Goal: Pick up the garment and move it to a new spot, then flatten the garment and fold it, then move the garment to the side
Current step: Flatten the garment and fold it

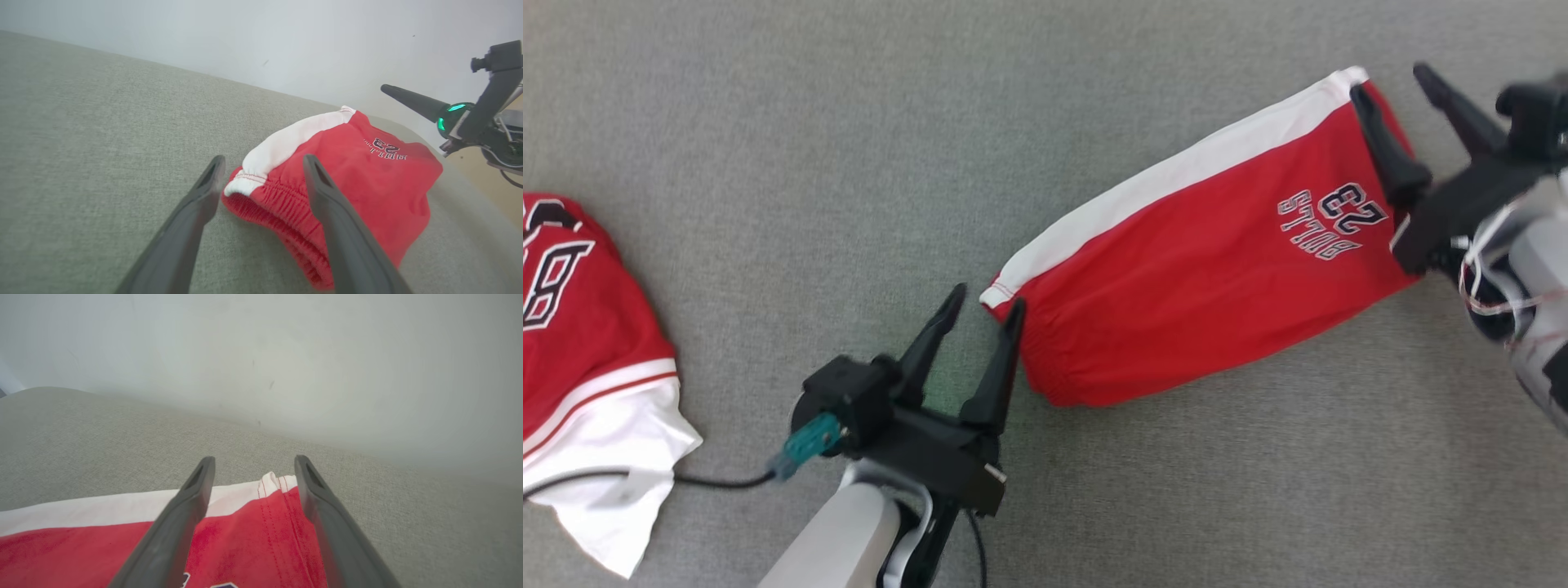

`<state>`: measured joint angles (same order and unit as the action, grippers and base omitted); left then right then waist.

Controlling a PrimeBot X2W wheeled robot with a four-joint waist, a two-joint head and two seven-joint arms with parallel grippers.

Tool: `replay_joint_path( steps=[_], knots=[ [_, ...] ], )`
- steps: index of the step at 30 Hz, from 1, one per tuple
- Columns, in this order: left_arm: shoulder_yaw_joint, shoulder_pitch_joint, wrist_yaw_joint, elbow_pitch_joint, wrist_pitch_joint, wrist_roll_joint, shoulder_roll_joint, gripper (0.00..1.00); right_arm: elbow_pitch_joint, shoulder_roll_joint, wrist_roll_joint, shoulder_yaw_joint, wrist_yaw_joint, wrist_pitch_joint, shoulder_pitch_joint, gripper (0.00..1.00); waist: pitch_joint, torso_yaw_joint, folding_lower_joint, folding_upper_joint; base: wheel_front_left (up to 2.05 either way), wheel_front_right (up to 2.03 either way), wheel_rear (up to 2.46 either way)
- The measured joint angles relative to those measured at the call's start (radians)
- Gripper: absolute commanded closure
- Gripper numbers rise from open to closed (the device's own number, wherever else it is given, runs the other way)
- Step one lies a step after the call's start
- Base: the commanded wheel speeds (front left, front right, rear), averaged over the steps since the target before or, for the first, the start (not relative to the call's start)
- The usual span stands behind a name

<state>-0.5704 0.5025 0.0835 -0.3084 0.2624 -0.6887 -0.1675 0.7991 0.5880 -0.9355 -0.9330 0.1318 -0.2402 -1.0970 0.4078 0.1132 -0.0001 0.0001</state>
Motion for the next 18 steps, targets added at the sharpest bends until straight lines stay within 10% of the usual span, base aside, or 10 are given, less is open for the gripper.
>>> replay_joint_path(
  steps=[9,18],
  knots=[
    [0.048,-0.171,-0.111,0.177,0.000,0.221,-0.037,0.00,-0.095,0.072,-0.171,0.040,0.000,-0.019,0.218,0.00,-0.075,-0.037,-0.0001,-0.0001,0.00,0.00,0.00],
    [0.040,-0.294,-0.110,0.277,0.000,0.321,0.008,0.00,-0.077,0.134,-0.331,0.071,0.000,0.013,0.315,0.00,-0.091,0.019,-0.0002,-0.0001,0.00,0.00,0.00]
  ],
)
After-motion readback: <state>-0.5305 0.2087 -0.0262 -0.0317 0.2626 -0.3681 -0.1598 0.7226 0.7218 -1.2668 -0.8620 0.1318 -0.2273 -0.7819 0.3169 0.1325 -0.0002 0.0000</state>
